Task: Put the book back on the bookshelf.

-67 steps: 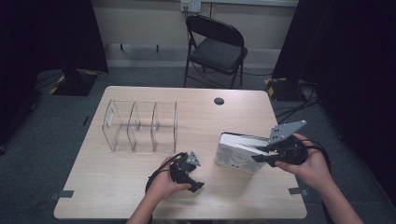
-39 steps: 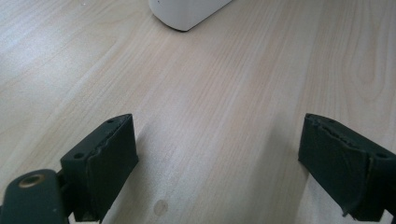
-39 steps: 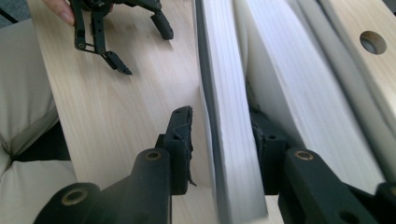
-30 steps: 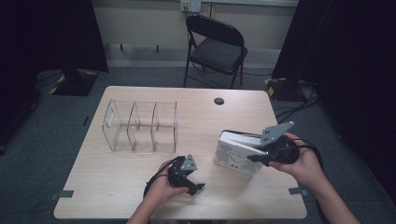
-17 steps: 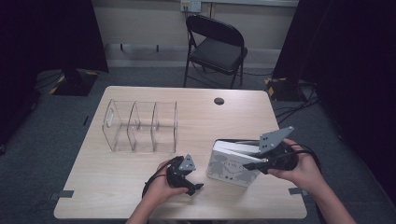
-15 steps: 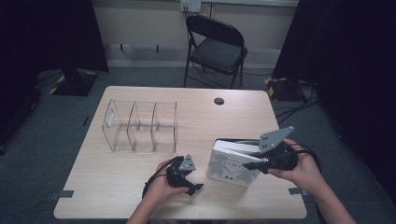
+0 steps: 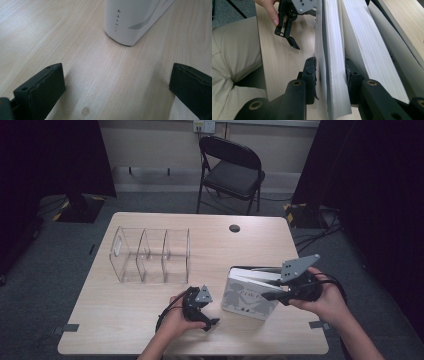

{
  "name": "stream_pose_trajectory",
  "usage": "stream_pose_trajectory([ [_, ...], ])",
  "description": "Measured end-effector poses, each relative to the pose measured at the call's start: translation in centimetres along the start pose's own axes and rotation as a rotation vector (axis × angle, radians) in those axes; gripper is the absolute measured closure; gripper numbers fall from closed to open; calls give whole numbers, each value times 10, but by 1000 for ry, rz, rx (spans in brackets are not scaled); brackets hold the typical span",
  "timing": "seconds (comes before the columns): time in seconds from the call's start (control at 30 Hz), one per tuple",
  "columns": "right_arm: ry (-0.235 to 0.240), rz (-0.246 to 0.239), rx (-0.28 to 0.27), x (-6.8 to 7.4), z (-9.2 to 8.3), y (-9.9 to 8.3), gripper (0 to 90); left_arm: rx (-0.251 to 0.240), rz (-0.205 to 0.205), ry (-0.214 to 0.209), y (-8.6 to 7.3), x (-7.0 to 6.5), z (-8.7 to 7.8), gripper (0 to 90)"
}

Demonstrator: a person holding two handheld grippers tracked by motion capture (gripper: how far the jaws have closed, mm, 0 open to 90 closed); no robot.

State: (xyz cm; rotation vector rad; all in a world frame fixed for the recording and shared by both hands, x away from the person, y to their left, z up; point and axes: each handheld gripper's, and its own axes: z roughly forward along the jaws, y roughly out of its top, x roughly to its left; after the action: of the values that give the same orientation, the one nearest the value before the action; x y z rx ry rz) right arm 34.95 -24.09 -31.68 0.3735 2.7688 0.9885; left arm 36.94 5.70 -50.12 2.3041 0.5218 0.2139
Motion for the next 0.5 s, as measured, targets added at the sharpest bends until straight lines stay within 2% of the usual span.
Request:
stream_pose_trajectory([
  [0.1, -8, 10, 6, 0, 0, 0, 655, 0, -1, 1, 0, 0, 0, 0],
  [0.33, -7, 81, 15, -5, -2, -6, 600, 0, -1, -1, 1, 0, 1, 0],
  [0.37, -9, 77, 17, -5, -3, -6, 600, -1, -3, 0, 1, 0, 1, 0],
  [0.43, -8, 75, 24, -5, -3, -7, 591, 32, -6, -3, 4, 0, 0, 5],
  [0.5, -7, 78, 27, -5, -4, -8, 582, 38, 7, -17, 7, 0, 0, 40],
])
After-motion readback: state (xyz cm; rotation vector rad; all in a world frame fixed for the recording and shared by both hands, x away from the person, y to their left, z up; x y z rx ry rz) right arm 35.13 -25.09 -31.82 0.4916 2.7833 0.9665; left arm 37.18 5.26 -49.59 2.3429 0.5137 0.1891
